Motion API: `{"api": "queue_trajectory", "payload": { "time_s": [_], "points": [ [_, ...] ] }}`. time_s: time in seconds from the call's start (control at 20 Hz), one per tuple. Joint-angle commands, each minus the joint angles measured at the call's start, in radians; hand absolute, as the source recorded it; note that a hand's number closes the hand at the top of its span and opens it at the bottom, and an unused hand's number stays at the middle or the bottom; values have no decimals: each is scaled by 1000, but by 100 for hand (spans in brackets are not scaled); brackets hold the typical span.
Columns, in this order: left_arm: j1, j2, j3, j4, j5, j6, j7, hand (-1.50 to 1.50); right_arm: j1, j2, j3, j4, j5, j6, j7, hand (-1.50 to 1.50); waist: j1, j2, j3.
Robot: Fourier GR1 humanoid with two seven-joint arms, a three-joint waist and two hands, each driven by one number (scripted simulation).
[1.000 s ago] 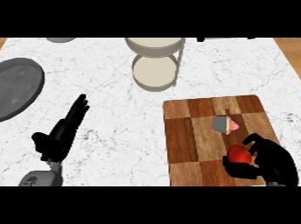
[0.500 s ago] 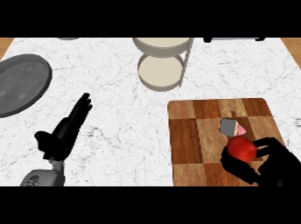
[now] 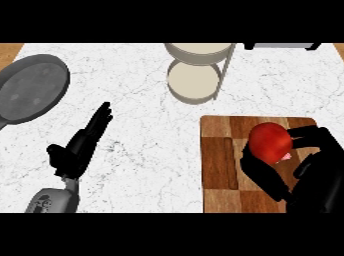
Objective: Pick the tomato from the cutting board and place it in the tiered basket
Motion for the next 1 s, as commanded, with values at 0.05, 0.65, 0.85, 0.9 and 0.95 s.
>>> {"api": "queue_trajectory", "payload": {
  "time_s": [0.05,0.65,0.85,0.9,0.95],
  "points": [
    [22,-24,-33,24,-32,10,-38,0,-244,6,-54,43,-8,96,257,150,24,8,0],
    [-28,5,-11,-4,0,-30,-7,0,-746,7,-444,481,-175,99,224,150,65,16,2],
    [-26,-41,-38,39,-11,-16,-23,0,-915,7,-574,691,-215,101,153,150,57,22,2],
    [-42,-55,-59,18,-38,10,10,0,-951,7,-595,751,-224,77,141,150,59,21,3],
    [-18,-47,-43,49,-42,15,-48,0,-958,7,-634,782,-231,65,129,150,50,22,2]
  ]
}}
